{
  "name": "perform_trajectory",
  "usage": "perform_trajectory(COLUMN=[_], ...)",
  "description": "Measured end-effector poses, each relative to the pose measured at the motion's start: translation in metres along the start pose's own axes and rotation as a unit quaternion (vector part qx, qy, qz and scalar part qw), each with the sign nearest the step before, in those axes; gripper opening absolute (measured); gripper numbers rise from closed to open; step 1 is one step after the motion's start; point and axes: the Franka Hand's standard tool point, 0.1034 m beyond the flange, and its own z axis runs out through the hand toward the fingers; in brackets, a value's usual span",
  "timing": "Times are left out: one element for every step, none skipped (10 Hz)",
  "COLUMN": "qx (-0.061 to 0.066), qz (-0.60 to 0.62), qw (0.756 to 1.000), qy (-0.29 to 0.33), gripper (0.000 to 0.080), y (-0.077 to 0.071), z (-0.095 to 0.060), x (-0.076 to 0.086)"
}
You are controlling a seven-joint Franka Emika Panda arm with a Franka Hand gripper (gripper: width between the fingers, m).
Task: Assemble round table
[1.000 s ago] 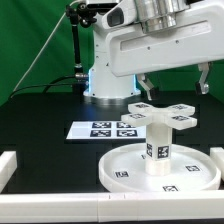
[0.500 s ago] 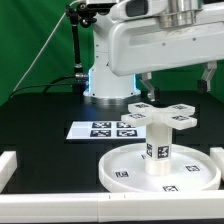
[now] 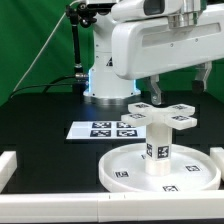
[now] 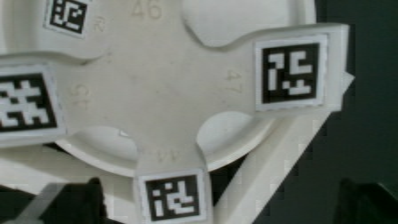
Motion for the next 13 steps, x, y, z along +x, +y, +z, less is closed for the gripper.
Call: perform_trajectory(qx=[-0.005,-0.012,-0.012,-0.010,-0.010,-0.010,-0.010,-0.009,-0.009,-0.010,-0.012,-0.012,-0.011], qz=[-0.077,-0.133,-0.162,-0.192,-0.214,-0.246,-0.282,-0.299,-0.301,-0.318,-0.324,-0.320,-0.317], qw=[0.997,0.991,0.987,0.981,0.977,0.969,0.959,0.954,0.953,0.948,0.946,0.947,0.948], qy=[0.001,-0.001,-0.004,-0.006,-0.006,-0.007,-0.008,-0.008,-0.008,-0.008,-0.006,-0.007,-0.008], gripper=[0.0649,0.0649,0.0649,0.0649,0.0649,0.0649,0.0649,0.0649,0.0649,0.0649,0.0649,0.0649,0.0649], y=[0.002,0.002,0.004,0.006,0.006,0.007,0.008,0.009,0.010,0.011,0.013,0.016,0.019], z=[0.000,0.002,0.004,0.005,0.005,0.005,0.005,0.006,0.007,0.007,0.008,0.010,0.011], x=[0.000,-0.001,-0.002,-0.003,-0.003,-0.004,-0.004,-0.006,-0.007,-0.009,-0.010,-0.014,-0.017])
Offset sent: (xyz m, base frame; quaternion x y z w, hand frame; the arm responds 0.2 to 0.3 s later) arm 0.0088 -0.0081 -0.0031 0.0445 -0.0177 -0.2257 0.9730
